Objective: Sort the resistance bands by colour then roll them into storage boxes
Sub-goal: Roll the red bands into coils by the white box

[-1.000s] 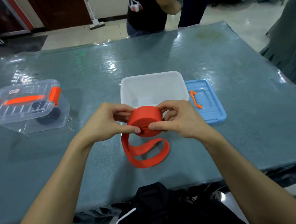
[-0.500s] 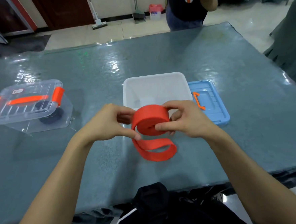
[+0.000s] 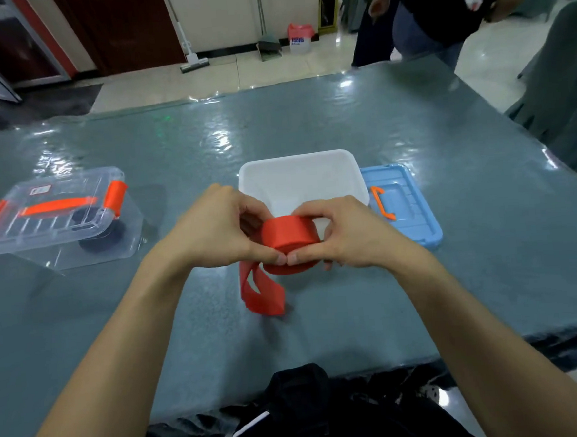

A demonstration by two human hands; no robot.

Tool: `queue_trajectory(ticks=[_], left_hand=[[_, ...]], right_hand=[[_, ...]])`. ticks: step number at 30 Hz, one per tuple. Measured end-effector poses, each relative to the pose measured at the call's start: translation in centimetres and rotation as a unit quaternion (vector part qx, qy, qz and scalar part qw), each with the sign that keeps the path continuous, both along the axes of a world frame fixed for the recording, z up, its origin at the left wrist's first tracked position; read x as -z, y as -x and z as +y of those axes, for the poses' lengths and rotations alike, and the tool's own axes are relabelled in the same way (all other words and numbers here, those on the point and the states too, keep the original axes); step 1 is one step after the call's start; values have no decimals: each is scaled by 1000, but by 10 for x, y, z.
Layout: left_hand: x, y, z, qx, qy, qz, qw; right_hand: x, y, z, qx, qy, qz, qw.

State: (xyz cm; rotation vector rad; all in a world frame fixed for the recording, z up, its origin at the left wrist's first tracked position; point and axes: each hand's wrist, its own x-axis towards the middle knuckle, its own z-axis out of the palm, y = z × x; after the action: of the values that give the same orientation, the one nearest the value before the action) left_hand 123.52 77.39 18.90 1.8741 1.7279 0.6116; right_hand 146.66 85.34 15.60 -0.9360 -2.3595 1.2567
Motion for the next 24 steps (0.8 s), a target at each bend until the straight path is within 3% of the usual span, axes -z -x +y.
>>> queue_trajectory(ticks=[8, 11, 14, 18, 22, 24], left_hand=[[14, 3, -11, -39, 0, -100, 994], [16, 3, -15, -42, -38, -60, 997], [11, 3, -16, -35, -29, -6, 999], [7, 2, -16, -23, -11, 66, 997], [1, -7, -12, -9, -26, 135, 990], [1, -5, -8, -4, -25, 100, 995]], right_hand=[[3, -4, -6, 70, 27, 54, 996], [-5, -5, -13, 39, 0, 11, 999], [-12, -2, -15, 16, -72, -45, 996], [-6, -1, -13, -7, -83, -55, 995], [4, 8, -14, -26, -157, -118, 980], [8, 7, -11, -12, -143, -84, 986]])
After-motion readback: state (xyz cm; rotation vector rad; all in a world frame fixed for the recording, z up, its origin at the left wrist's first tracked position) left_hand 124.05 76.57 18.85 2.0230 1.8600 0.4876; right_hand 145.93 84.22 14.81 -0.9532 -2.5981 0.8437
